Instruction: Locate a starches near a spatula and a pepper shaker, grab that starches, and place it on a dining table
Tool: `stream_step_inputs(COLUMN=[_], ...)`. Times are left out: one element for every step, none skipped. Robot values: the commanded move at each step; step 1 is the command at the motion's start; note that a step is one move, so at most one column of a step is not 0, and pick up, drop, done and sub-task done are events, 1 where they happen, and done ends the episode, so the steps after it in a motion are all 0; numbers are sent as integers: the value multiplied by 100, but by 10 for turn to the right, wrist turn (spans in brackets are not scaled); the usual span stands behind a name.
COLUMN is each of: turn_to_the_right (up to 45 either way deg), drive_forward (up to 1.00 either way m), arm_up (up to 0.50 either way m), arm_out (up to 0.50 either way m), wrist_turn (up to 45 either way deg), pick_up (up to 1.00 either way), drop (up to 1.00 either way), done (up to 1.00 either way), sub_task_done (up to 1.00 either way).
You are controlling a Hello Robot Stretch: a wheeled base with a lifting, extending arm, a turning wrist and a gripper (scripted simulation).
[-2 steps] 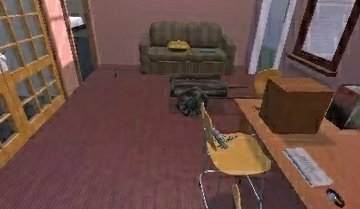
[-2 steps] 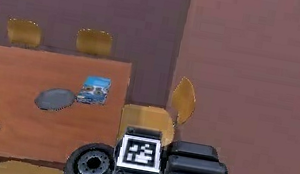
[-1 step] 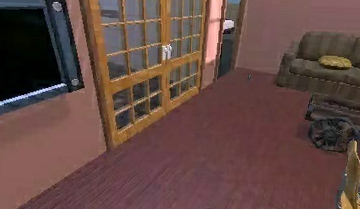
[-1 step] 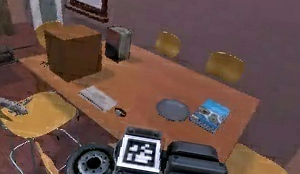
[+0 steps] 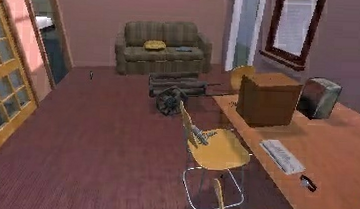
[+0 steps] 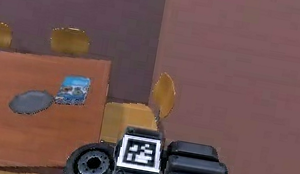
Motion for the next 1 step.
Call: stream_step_inputs(turn_to_the_right=[450], drive_forward=[0], arm_up=[0], arm_out=[0], wrist_turn=[0], pick_up=[0], drop=[0], done=[0], sub_task_done=[0])
